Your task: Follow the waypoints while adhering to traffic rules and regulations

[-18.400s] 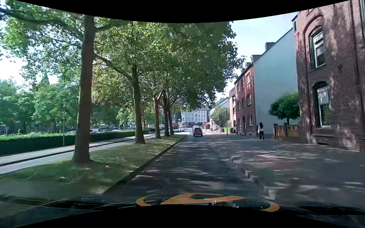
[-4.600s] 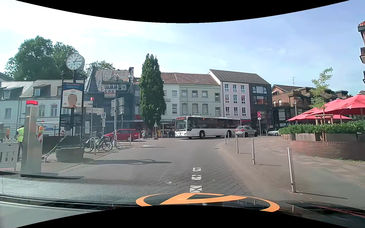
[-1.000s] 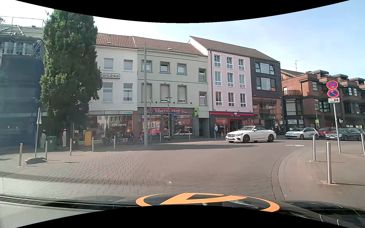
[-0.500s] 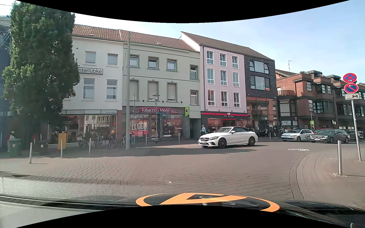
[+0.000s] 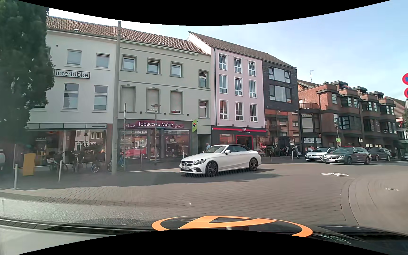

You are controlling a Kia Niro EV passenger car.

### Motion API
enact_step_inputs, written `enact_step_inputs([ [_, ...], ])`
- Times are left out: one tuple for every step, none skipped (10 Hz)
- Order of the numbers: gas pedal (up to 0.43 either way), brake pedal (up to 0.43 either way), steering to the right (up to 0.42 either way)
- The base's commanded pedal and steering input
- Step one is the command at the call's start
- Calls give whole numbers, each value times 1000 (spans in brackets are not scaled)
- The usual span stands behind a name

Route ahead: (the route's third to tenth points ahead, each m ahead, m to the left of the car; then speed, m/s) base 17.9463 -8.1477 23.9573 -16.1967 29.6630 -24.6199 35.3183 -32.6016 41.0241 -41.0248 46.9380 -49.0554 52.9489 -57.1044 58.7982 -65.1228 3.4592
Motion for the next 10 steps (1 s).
enact_step_inputs([
  [169, 0, 171],
  [197, 0, 183],
  [197, 0, 190],
  [197, 0, 192],
  [197, 0, 195],
  [197, 0, 203],
  [197, 0, 223],
  [189, 0, 245],
  [157, 0, 262],
  [150, 0, 278],
])
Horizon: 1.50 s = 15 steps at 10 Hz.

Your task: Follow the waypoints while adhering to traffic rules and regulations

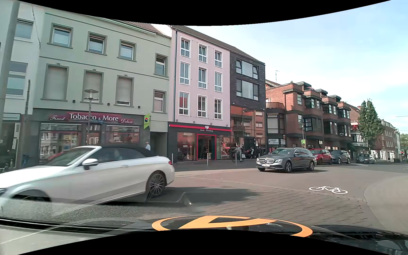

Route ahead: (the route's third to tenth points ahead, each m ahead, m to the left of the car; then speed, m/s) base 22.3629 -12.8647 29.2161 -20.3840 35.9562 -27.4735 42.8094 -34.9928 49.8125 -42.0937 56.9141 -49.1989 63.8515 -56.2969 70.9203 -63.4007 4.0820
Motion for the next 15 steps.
enact_step_inputs([
  [138, 0, 286],
  [79, 0, 291],
  [67, 0, 291],
  [67, 0, 291],
  [67, 0, 291],
  [67, 0, 291],
  [67, 0, 291],
  [79, 0, 292],
  [87, 0, 291],
  [110, 0, 291],
  [138, 0, 291],
  [157, 0, 286],
  [157, 0, 278],
  [157, 0, 265],
  [157, 0, 256],
])
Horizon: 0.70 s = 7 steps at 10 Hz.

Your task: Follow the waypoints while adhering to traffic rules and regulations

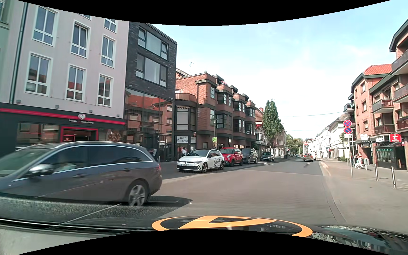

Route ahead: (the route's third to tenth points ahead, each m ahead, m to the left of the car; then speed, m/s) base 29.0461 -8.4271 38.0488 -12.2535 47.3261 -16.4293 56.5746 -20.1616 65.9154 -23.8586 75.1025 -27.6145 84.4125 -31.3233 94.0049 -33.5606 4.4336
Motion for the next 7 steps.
enact_step_inputs([
  [157, 0, 249],
  [157, 0, 243],
  [157, 0, 234],
  [157, 0, 225],
  [157, 0, 212],
  [157, 0, 203],
  [157, 0, 195],
])
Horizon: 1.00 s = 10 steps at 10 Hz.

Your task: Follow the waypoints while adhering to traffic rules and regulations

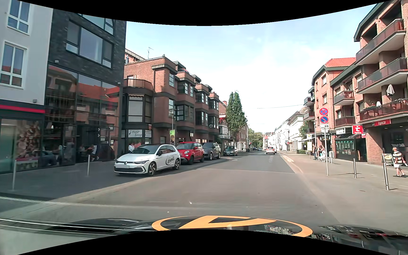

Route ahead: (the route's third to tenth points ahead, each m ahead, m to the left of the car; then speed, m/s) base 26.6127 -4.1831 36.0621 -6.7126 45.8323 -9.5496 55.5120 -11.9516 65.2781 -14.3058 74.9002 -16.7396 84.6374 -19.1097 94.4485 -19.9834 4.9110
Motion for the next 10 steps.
enact_step_inputs([
  [150, 0, 189],
  [118, 0, 178],
  [98, 0, 166],
  [98, 0, 155],
  [98, 0, 145],
  [98, 0, 134],
  [98, 0, 127],
  [98, 0, 117],
  [98, 0, 106],
  [98, 0, 96],
])
